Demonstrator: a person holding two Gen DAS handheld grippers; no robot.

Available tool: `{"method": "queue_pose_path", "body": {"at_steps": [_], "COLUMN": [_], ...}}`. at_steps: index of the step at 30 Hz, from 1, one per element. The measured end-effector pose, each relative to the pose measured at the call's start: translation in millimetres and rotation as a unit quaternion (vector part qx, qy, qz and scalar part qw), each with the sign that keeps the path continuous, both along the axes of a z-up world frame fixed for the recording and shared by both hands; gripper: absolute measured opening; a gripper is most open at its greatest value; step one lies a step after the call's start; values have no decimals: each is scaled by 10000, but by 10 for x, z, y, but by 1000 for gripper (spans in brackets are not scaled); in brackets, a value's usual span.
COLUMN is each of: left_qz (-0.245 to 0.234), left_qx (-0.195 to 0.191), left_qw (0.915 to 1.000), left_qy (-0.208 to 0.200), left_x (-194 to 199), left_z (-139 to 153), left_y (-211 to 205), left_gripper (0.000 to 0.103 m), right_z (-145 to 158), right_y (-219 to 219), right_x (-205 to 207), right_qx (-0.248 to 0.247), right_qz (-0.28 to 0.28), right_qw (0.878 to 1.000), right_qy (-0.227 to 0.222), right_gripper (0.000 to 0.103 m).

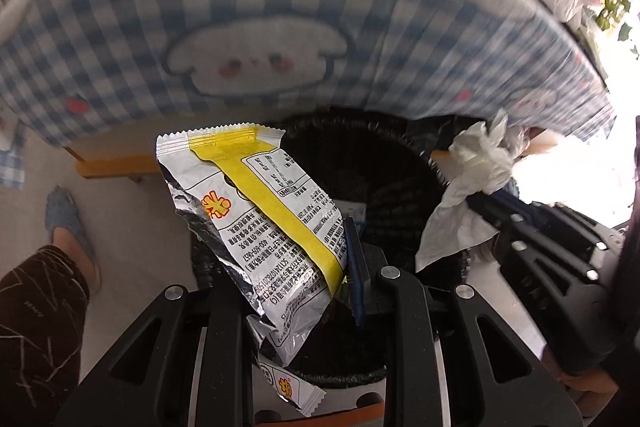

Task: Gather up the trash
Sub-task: 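Carry the snack wrapper and tissue down over the bin, then open the left tool to drop the wrapper while the right tool releases the tissue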

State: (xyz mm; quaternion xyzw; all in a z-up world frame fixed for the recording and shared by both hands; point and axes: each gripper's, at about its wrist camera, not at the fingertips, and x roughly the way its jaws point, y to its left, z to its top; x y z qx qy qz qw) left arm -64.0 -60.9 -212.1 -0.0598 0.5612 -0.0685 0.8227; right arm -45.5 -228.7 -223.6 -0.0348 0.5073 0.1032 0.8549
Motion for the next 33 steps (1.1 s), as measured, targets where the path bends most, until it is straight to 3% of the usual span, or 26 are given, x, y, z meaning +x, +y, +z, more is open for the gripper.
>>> {"method": "queue_pose_path", "body": {"at_steps": [12, 14, 16, 22, 33], "left_qz": [-632, -689, -631, -366, 237], "left_qx": [19, 67, 114, 159, 348], "left_qw": [9978, 9975, 9979, 9992, 9985], "left_qy": [189, 149, 61, -74, -357], "left_x": [89, 92, 121, 59, -57], "left_z": [-429, -488, -481, -438, -127], "left_y": [-458, -460, -471, -280, 238], "left_gripper": [26, 36, 55, 77, 96], "right_z": [-235, -278, -306, -404, -471], "right_y": [-306, -308, -284, -193, 97], "right_x": [-100, -86, -82, -48, -34], "right_qx": [-103, -126, -143, -126, 63], "right_qz": [-280, -298, -290, -136, 86], "right_qw": [9993, 9992, 9991, 9994, 9992], "right_qy": [205, 235, 258, 306, 389], "right_gripper": [10, 10, 10, 10, 10]}}
